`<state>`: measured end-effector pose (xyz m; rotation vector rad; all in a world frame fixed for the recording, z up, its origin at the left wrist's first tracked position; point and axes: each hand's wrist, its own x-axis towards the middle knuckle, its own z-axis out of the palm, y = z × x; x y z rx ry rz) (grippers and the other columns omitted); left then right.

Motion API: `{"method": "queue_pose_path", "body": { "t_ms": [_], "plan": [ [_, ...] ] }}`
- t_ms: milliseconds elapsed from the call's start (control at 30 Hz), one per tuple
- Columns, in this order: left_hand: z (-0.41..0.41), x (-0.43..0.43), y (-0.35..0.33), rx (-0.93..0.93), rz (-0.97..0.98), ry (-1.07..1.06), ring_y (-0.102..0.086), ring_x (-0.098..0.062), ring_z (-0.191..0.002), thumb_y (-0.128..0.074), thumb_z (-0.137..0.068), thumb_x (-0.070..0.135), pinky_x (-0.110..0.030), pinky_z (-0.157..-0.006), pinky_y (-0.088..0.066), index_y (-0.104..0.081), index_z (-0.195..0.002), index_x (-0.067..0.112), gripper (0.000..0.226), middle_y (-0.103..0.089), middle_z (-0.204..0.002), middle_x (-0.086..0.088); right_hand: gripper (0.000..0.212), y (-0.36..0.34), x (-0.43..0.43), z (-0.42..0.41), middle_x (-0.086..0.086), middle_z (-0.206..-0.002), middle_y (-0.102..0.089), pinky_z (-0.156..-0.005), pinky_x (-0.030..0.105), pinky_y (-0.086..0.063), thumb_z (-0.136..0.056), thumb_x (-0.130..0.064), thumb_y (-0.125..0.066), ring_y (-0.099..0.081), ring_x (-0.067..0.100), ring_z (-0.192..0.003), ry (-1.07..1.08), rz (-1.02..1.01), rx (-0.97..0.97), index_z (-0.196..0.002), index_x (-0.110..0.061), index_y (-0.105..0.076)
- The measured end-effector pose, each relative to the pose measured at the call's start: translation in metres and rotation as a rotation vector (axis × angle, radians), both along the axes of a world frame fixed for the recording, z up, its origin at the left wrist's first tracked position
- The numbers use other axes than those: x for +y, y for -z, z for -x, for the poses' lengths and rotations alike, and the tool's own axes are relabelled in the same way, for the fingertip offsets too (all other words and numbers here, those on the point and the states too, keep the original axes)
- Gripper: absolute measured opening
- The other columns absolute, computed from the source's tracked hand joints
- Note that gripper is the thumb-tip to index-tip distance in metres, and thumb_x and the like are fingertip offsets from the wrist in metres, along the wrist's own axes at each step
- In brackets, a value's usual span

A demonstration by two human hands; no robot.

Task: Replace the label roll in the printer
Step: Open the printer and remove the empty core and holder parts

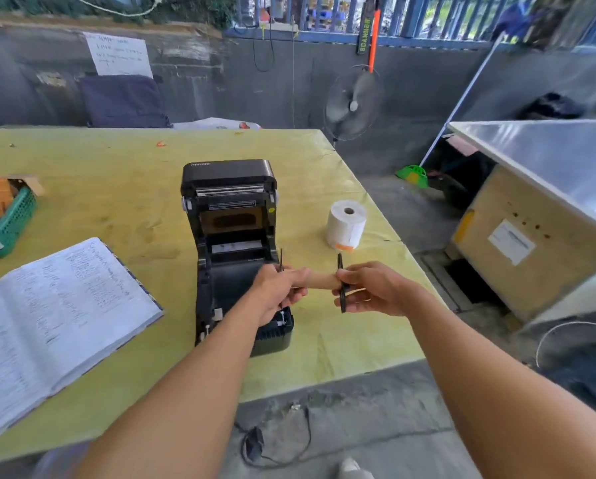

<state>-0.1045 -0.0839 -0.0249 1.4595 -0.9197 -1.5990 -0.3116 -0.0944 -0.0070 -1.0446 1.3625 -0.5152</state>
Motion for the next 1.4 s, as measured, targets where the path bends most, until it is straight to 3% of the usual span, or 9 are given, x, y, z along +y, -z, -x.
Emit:
{"method": "queue_pose_path", "body": {
  "t_ms": [233,333,400,567,733,1000,1167,1300,1400],
  "plan": [
    [0.058,0.000,0.051,-0.035,-0.167,-0.041,-0.054,-0.013,-0.049,-0.073,-0.086,0.019,-0.025,-0.051,-0.039,-0.059,-0.099,0.001,0.026,-0.065,-0.065,-0.010,0.029,0.059,-0.003,0.071,0.015,-0.092,-0.064,-0.082,0.044,-0.058,-0.098,-0.025,-0.059,-0.066,0.029,-0.077,0.108,-0.102,0.093,-0.111,0.001,-0.064],
    [0.081,-0.006,0.068,-0.007,-0.203,-0.117,-0.056,-0.015,-0.053,-0.073,-0.086,0.017,-0.028,-0.055,-0.040,-0.060,-0.099,0.001,0.024,-0.066,-0.068,-0.012,0.028,0.084,-0.016,0.102,0.007,-0.070,-0.061,-0.059,0.034,-0.056,-0.093,-0.031,-0.063,-0.061,0.023,-0.061,0.072,0.071,0.546,-0.091,-0.004,-0.065],
    [0.095,-0.009,0.076,0.046,-0.209,-0.191,-0.059,-0.017,-0.058,-0.074,-0.085,0.015,-0.029,-0.059,-0.043,-0.057,-0.103,0.002,0.028,-0.066,-0.071,-0.012,0.029,0.094,-0.025,0.115,0.004,-0.064,-0.060,-0.048,0.027,-0.042,-0.090,-0.035,-0.061,-0.058,0.021,-0.056,0.030,0.190,0.821,-0.085,-0.007,-0.062],
    [0.115,-0.009,0.087,0.102,-0.237,-0.288,-0.061,-0.016,-0.060,-0.077,-0.083,0.015,-0.028,-0.061,-0.051,-0.054,-0.115,-0.004,0.043,-0.066,-0.077,-0.012,0.031,0.112,-0.044,0.123,0.013,-0.099,-0.061,-0.064,0.033,-0.041,-0.090,-0.037,-0.062,-0.055,0.031,-0.078,-0.101,0.274,0.943,-0.103,-0.009,-0.060],
    [0.121,-0.018,0.093,0.056,-0.244,-0.352,-0.062,-0.016,-0.061,-0.078,-0.082,0.016,-0.031,-0.066,-0.051,-0.054,-0.116,-0.003,0.046,-0.067,-0.076,-0.011,0.038,0.126,-0.051,0.122,0.014,-0.110,-0.058,-0.070,0.035,-0.042,-0.091,-0.034,-0.064,-0.061,0.034,-0.096,-0.116,0.303,0.950,-0.113,-0.005,-0.055],
    [0.128,-0.023,0.094,0.043,-0.265,-0.356,-0.060,-0.015,-0.060,-0.078,-0.083,0.020,-0.030,-0.065,-0.049,-0.053,-0.122,-0.002,0.051,-0.067,-0.074,-0.010,0.039,0.124,-0.055,0.127,0.011,-0.101,-0.058,-0.066,0.033,-0.042,-0.092,-0.042,-0.062,-0.051,0.025,-0.075,-0.008,0.341,0.854,-0.110,-0.007,-0.057],
    [0.130,-0.032,0.084,0.078,-0.265,-0.367,-0.058,-0.017,-0.062,-0.077,-0.084,0.017,-0.029,-0.063,-0.045,-0.052,-0.125,-0.005,0.053,-0.066,-0.077,-0.012,0.041,0.100,-0.060,0.118,0.004,-0.074,-0.063,-0.048,0.028,-0.041,-0.088,-0.047,-0.067,-0.049,0.013,-0.054,0.167,-0.031,0.048,-0.093,-0.006,-0.071],
    [0.134,-0.037,0.077,0.088,-0.241,-0.349,-0.059,-0.018,-0.062,-0.076,-0.084,0.017,-0.030,-0.064,-0.044,-0.054,-0.118,-0.001,0.045,-0.066,-0.074,-0.011,0.020,0.095,-0.059,0.115,0.003,-0.074,-0.064,-0.047,0.025,-0.037,-0.091,-0.023,-0.068,-0.047,0.010,-0.053,0.177,-0.093,-0.051,-0.095,-0.004,-0.071],
    [0.131,-0.036,0.076,0.059,-0.230,-0.362,-0.057,-0.017,-0.062,-0.075,-0.085,0.018,-0.030,-0.063,-0.043,-0.055,-0.108,0.006,0.032,-0.066,-0.074,-0.010,0.017,0.093,-0.064,0.118,0.005,-0.072,-0.063,-0.049,0.026,-0.039,-0.096,-0.018,-0.060,-0.052,0.011,-0.054,0.472,-0.140,-0.202,-0.090,-0.004,-0.067]
  ]
}}
